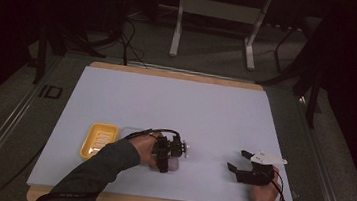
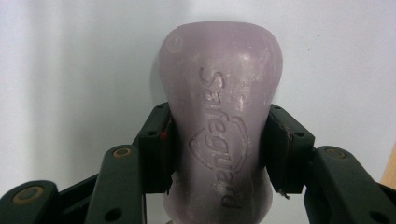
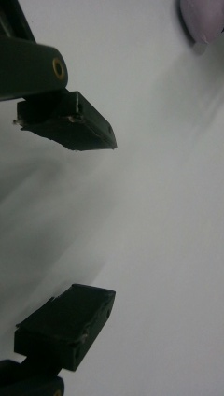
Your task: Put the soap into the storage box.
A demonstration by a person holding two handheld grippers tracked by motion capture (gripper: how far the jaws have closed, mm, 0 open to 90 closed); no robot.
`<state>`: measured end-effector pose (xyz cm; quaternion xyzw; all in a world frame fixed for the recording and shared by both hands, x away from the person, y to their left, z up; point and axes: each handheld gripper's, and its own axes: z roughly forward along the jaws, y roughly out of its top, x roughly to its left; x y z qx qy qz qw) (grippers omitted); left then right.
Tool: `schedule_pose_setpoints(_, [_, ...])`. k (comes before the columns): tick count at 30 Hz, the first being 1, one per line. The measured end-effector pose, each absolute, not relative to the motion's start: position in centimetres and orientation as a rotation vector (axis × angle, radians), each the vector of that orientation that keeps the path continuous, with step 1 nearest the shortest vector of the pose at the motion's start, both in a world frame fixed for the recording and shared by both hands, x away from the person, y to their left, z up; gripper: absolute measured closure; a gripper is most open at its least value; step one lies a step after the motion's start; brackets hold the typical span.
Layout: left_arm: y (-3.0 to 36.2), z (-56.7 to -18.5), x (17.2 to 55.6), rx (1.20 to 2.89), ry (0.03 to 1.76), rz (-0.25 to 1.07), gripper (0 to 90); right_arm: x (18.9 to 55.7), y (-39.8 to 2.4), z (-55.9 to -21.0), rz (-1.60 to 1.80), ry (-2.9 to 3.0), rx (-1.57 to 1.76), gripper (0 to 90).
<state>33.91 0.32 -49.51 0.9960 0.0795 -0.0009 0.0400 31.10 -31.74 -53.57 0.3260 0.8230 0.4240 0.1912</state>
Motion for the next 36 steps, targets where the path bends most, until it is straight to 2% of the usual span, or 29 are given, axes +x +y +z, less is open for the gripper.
schedule_pose_setpoints(36, [1.5, -48.0, 35.1, 2.984, 0.511, 0.051, 49.9, 31.1, -31.7, -53.6, 1.187, 2.315, 0.916, 22.5])
